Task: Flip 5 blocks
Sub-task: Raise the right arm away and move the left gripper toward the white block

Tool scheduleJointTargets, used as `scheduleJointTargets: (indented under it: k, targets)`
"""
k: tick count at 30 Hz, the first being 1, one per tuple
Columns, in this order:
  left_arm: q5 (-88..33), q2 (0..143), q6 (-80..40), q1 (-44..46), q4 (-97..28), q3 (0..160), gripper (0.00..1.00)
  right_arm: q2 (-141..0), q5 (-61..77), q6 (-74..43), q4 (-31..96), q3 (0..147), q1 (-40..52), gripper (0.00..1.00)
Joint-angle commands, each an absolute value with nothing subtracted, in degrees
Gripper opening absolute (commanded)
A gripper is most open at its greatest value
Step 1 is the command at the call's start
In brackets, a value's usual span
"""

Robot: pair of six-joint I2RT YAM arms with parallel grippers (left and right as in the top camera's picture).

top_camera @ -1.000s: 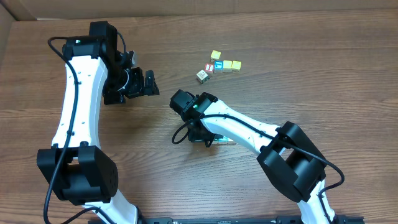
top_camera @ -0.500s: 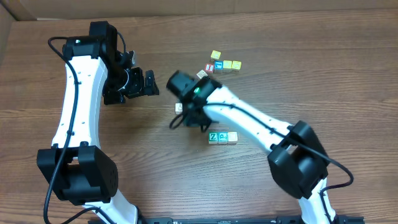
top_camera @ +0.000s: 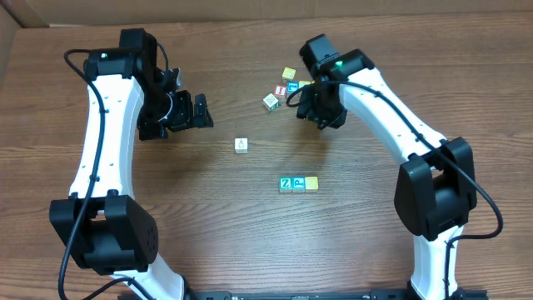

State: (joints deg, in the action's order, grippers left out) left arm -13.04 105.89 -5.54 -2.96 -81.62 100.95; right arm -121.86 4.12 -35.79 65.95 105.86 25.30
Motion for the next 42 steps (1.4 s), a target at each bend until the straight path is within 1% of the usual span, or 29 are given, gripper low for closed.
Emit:
scheduleJointTargets:
  k: [1,3,6,10,11,14,17,22,25,27,30,35,40,41,42]
  targets:
    - [-12.91,106.61,-5.32,-2.59,-81.58,102.39,1.0,-120.55,5.72,-35.51,64.9,107.0,25.65,0.6]
    - [-12.93,106.61,-5.32,-2.59,-81.58,102.39,1.0,-120.55,5.72,-35.51,64.47,107.0,26.28,0.62]
    - [-12.91,106.61,-5.32,-2.59,-81.58,102.37,1.0,-120.55,5.67,-35.51,63.51,107.0,27.42,0.7]
    - [-12.91,106.61,-5.3,-2.59,-81.58,102.37,1.0,-120.55,5.69,-35.53,62.17,106.98,28.88,0.78]
    - [-12.93,106.61,-5.32,-2.59,-81.3,102.39,1.0,-120.55,5.69,-35.51,62.04,106.98,29.02,0.79]
    - [-12.91,106.61,-5.32,-2.59,-77.67,102.39,1.0,-120.55,5.65,-34.37,62.04,107.0,29.3,0.86]
    - [-14.24,106.61,-6.83,-2.59,-74.52,102.39,1.0,-120.55,5.15,-32.53,62.54,106.98,28.27,0.88]
    - [-16.71,106.61,-9.04,-2.59,-71.66,102.37,1.0,-120.55,5.23,-32.4,63.9,107.0,22.31,0.91]
    - [-21.3,106.78,-9.28,-1.45,-71.75,101.95,1.0,-120.55,5.21,-29.06,65.84,106.98,17.34,0.95]
    - [-21.43,107.04,-10.59,0.6,-71.18,100.97,0.99,-120.55,5.21,-27.0,66.92,107.0,14.11,0.97]
    - [-17.52,107.77,-12.88,4.89,-69.71,99.0,1.0,-120.55,4.95,-24.91,68.27,106.98,9.13,1.0]
    - [-5.34,109.47,-20.12,12.67,-65.82,96.03,1.0,-120.55,2.46,-24.8,69.19,106.98,1.34,1.0]
    - [-4.45,111.59,-20.21,17.58,-62.17,95.68,1.0,-120.55,2.5,-24.8,69.14,107.0,-4.6,1.0]
    - [-4.45,112.05,-20.36,17.98,-61.73,95.68,0.98,-120.55,2.5,-24.82,69.14,106.98,-5.34,1.0]
    - [-4.34,112.6,-21.08,18.37,-61.47,95.68,0.89,-120.55,2.5,-24.82,69.08,106.98,-6.22,1.0]
